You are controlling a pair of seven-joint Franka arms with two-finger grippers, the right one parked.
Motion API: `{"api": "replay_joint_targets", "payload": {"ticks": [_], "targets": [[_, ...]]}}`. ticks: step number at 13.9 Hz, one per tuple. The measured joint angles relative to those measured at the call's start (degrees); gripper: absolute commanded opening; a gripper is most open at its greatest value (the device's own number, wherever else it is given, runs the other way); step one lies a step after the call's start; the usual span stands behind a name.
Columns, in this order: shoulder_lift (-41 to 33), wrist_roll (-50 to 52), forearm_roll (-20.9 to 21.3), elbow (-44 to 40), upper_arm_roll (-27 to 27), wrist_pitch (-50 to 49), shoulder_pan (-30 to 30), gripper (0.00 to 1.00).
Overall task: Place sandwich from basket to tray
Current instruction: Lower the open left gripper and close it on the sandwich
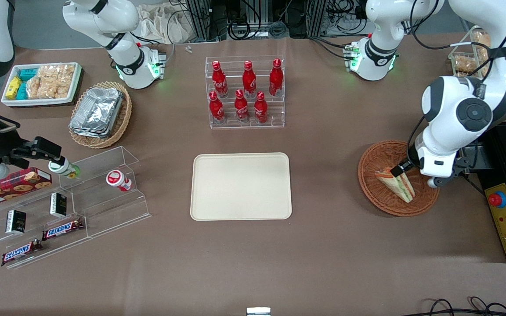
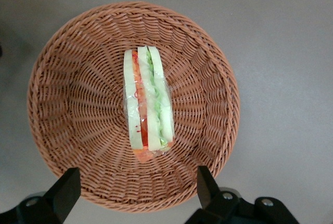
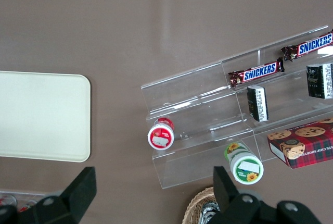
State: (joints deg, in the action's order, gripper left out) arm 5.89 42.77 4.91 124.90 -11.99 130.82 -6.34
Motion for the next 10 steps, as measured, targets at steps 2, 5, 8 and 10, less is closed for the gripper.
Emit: {"api": "replay_joint_targets", "payload": {"ticks": [2, 5, 8, 10], "targets": [[0.36, 0.09, 0.0, 0.73, 0.0, 2.51, 0.0, 0.99], [2.96, 0.18, 0.0, 1.08, 0.08, 7.51, -0.01, 0.99], [6.9, 0.18, 0.0, 1.15, 0.3, 12.0, -0.05, 0.99], [8.53, 0.18, 0.04, 1.15, 1.1, 12.74, -0.07, 0.99]]}}
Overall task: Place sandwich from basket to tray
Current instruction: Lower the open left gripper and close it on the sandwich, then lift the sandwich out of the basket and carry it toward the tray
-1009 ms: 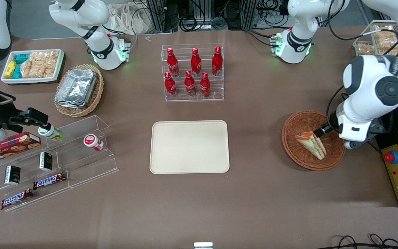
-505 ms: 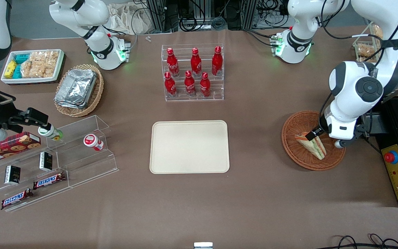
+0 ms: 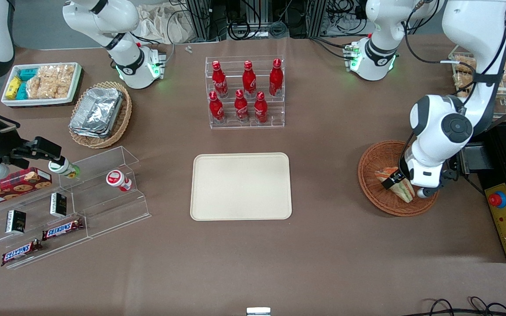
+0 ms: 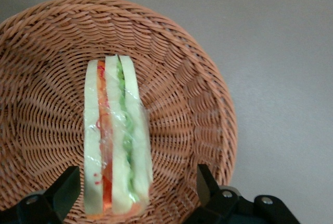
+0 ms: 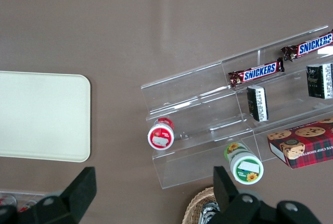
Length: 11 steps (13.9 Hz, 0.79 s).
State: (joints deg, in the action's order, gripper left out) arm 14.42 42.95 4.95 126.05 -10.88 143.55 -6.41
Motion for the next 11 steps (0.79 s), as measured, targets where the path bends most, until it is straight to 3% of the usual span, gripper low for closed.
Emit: {"api": "replay_joint_targets", "payload": {"ticks": [4, 6, 8, 9, 11], "targets": [[0.96, 0.0, 0.01, 0.0, 0.77, 0.77, -0.05, 0.97], [1.56, 0.0, 0.01, 0.0, 0.78, 1.09, -0.12, 0.49], [1.95, 0.0, 0.03, 0.0, 0.78, 1.34, -0.26, 0.1], [1.97, -0.05, 0.04, 0.0, 0.78, 1.36, -0.26, 0.0], [1.97, -0.17, 0.07, 0.0, 0.78, 1.37, -0.29, 0.0]]}}
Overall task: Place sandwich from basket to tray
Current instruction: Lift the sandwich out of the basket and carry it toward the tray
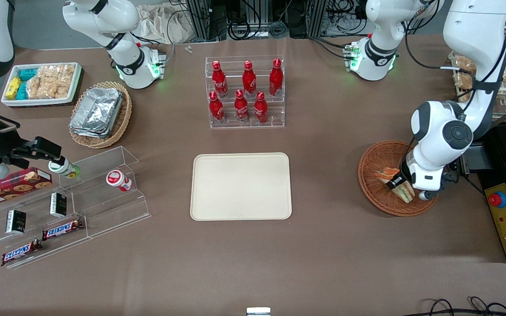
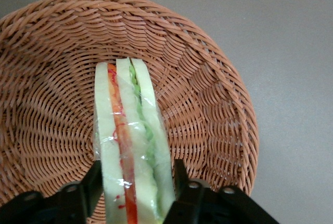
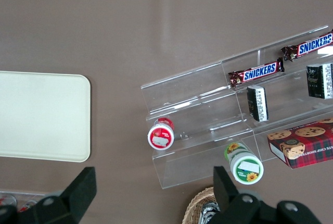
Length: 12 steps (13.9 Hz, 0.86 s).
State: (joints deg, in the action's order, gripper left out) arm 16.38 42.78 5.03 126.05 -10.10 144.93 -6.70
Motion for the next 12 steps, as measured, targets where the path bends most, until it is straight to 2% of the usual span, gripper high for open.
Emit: {"api": "replay_joint_targets", "payload": {"ticks": [7, 10, 12], "targets": [[-1.76, -3.25, 0.05, -0.98, 0.04, -3.66, -0.41, 0.0], [-6.0, -8.84, 0.0, -5.82, 0.09, -16.18, -2.39, 0.0], [-8.03, -12.31, -0.76, -12.79, -0.11, -27.81, -2.53, 0.02]]}}
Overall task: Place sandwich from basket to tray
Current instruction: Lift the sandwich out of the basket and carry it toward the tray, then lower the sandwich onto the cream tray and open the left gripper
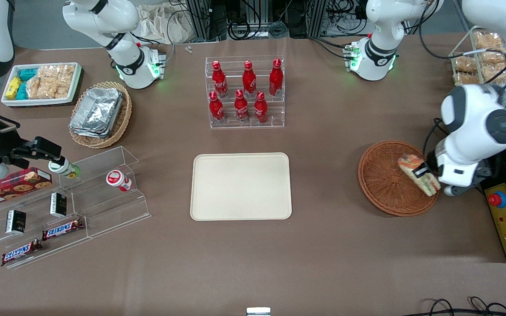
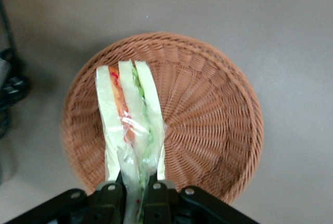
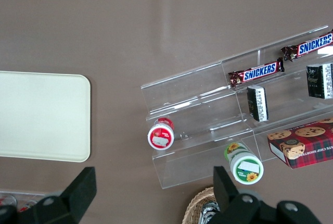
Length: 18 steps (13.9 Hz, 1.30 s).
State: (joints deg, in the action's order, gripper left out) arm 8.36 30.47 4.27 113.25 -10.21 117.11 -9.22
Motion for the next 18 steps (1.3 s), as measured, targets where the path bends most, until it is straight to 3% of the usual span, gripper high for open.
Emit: {"api": "replay_joint_targets", "payload": {"ticks": [4, 8, 12, 18], "targets": [[0.13, -2.76, -3.79, -13.85, -4.82, -14.55, 0.54, 0.06], [4.43, -3.12, -3.9, -21.57, -14.75, -16.06, 4.6, 0.07], [14.15, -3.12, -3.87, -27.44, -16.54, -13.91, 13.71, 0.05], [26.65, -3.33, -0.97, -28.3, -16.56, 0.47, 21.99, 0.05]]}}
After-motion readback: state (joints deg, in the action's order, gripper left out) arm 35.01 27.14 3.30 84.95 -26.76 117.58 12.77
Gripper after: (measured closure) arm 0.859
